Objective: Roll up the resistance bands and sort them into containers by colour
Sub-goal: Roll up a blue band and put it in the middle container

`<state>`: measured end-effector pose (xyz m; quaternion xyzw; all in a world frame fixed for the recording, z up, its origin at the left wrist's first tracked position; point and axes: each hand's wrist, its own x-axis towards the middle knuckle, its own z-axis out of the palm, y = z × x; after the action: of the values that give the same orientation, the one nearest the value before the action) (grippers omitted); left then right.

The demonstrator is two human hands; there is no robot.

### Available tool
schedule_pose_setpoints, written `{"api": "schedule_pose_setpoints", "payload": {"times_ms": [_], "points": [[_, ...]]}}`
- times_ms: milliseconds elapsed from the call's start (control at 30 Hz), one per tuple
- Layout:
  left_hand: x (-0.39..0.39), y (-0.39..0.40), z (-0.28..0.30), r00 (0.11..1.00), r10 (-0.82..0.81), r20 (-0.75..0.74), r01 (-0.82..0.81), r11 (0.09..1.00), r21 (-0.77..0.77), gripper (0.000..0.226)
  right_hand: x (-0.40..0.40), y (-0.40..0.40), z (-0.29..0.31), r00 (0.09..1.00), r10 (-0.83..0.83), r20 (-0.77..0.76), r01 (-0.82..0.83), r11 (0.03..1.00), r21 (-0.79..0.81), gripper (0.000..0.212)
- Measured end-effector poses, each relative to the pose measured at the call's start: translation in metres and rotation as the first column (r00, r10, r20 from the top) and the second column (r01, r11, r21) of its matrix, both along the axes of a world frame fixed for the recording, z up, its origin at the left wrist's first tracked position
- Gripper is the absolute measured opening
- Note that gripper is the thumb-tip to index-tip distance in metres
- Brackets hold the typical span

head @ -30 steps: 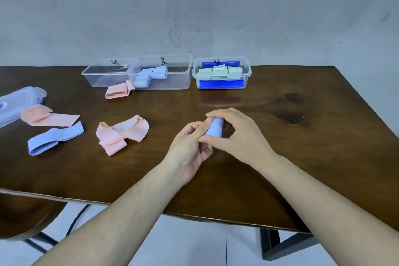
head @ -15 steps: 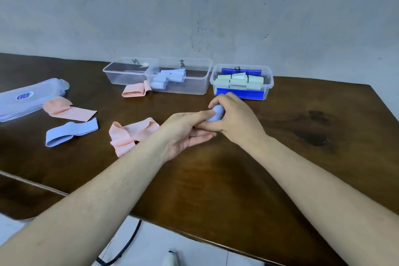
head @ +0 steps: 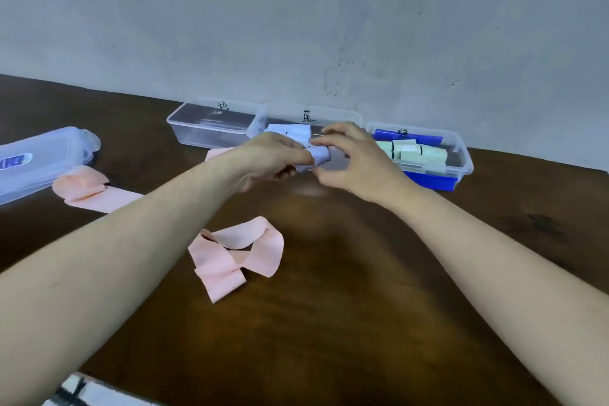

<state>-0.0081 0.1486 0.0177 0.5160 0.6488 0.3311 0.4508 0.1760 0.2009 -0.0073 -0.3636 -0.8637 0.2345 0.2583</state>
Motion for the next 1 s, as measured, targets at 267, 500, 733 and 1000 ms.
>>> {"api": "schedule_pose_setpoints", "payload": {"times_ms": [267, 500, 733, 1000], "points": [[-0.073, 0.061, 0.009, 0.978, -0.18, -0.107, 0.182, 0.983, 0.016, 0.022, -0.055, 0.048, 0.023, 0.998, -0.057, -0.008, 0.053, 0.965, -0.255, 0.021], [-0.102, 0.112, 0.003, 0.92, -0.159, -0.359, 0.233, 0.957, 0.174, 0.02, -0.082, 0.092, 0.015, 0.956, -0.284, -0.071, 0.224, 0.866, -0.447, 0.03], [-0.118, 0.161, -0.024, 0.663, -0.157, -0.732, 0.39, 0.907, 0.159, 0.028, -0.101, 0.122, -0.003, 0.94, -0.282, 0.191, 0.341, 0.781, -0.523, 0.038], [-0.117, 0.187, -0.044, 0.482, -0.294, -0.825, 0.513, 0.858, -0.006, 0.037, -0.118, 0.137, -0.011, 0.873, -0.236, 0.427, 0.451, 0.723, -0.523, 0.027]]}}
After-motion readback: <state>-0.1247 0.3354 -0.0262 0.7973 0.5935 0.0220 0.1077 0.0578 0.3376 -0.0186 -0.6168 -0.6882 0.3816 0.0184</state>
